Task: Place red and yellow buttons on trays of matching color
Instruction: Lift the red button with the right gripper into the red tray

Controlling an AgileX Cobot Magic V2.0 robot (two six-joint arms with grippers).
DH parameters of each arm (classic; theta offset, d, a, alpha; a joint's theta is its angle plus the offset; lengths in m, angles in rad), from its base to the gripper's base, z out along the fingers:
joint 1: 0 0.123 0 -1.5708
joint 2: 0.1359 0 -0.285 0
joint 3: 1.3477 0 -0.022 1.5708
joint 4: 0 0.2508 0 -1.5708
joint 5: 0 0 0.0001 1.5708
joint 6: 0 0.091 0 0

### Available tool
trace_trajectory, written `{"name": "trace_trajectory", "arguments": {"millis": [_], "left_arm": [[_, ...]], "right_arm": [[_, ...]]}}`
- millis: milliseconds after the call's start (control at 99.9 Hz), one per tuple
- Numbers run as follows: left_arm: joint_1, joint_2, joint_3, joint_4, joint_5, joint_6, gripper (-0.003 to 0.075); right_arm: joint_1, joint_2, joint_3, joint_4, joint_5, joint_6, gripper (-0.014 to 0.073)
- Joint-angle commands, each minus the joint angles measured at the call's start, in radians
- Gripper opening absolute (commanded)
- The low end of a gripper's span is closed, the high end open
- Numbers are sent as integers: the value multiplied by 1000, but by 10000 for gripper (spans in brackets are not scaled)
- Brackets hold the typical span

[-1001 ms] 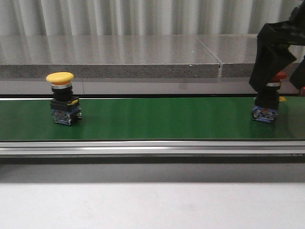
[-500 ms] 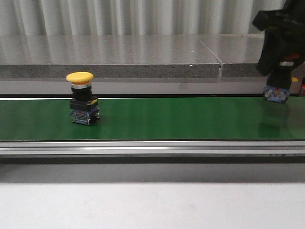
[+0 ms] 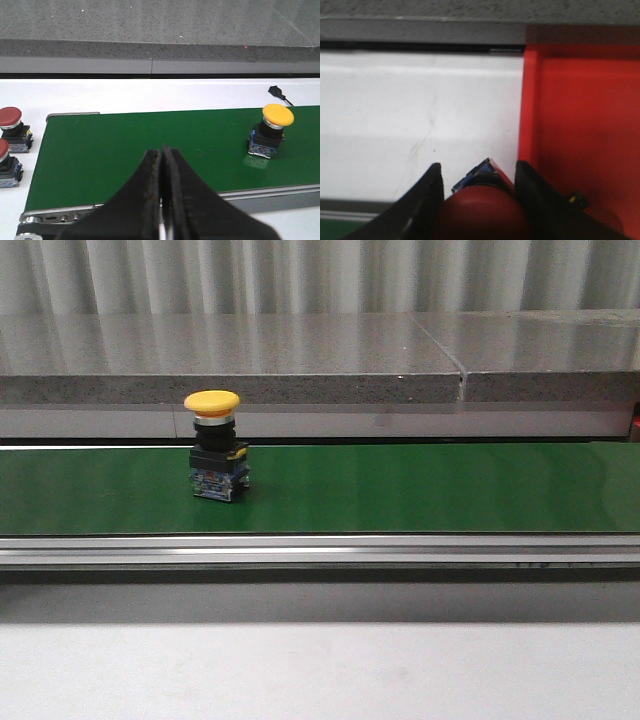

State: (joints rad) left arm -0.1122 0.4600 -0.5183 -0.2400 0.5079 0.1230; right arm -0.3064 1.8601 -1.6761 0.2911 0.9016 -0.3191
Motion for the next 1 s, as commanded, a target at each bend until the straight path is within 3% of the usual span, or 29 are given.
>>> {"name": "trace_trajectory", "arguments": {"millis": [0, 320, 741, 881, 991], "left_arm": [[-6, 3, -28, -16, -66, 0, -20], [-6, 3, -28, -16, -66, 0, -20], [-6, 3, -28, -16, -66, 0, -20], [-6, 3, -28, -16, -66, 0, -20], [-6, 3, -28, -16, -66, 0, -20]], "right_arm": [[-35, 21, -102, 14, -27, -9, 158], [-93, 218, -272, 12, -4, -8, 158], [-102, 303, -273, -4, -65, -8, 161], [-102, 311, -273, -5, -65, -8, 218], [-102, 311, -273, -5, -66, -8, 363]]}}
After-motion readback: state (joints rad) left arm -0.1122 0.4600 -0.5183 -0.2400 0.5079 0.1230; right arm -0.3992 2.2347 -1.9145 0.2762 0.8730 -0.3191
